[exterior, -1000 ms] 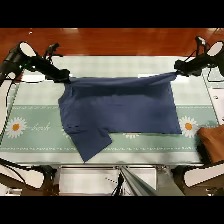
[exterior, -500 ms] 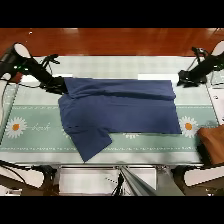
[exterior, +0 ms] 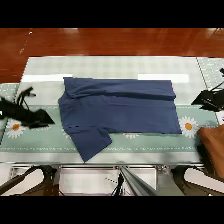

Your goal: Fold the shirts.

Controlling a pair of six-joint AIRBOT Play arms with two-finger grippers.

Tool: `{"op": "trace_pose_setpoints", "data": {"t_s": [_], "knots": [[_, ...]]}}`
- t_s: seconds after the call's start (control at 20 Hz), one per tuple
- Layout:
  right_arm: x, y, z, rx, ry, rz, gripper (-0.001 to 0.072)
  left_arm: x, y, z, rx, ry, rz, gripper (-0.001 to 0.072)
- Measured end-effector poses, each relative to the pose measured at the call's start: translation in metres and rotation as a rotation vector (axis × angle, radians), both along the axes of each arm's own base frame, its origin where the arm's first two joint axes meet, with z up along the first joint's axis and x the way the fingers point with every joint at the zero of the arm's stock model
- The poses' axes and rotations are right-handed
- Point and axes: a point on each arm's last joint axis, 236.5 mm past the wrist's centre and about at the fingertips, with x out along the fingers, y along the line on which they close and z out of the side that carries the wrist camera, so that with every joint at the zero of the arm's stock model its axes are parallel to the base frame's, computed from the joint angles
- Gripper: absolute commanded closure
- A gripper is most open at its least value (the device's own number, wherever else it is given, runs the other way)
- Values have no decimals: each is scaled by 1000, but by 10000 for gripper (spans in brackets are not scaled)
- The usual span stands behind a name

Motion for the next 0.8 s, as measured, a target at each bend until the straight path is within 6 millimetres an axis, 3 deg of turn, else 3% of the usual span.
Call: {"op": "trace_pose_setpoints", "data": {"t_s": [0.25, 0.6, 0.65, 0.7, 0.75, 0.8], "knots": [[2, 5, 4, 78, -105, -65, 152, -31, -28, -28, -95, 29, 24, 219], [5, 6, 6, 100, -138, -79, 152, -28, -79, -49, -183, 57, -17, 237], [5, 6, 7, 99, -139, -80, 152, -25, -86, -51, -198, 60, -11, 351], [5, 6, 6, 100, -139, -80, 152, -21, -90, -56, -199, 56, -1, 525], [4, 7, 7, 102, -139, -80, 152, -19, -93, -60, -196, 56, 7, 608], [4, 8, 7, 105, -136, -78, 152, -16, -95, -63, -196, 54, 20, 618]]}}
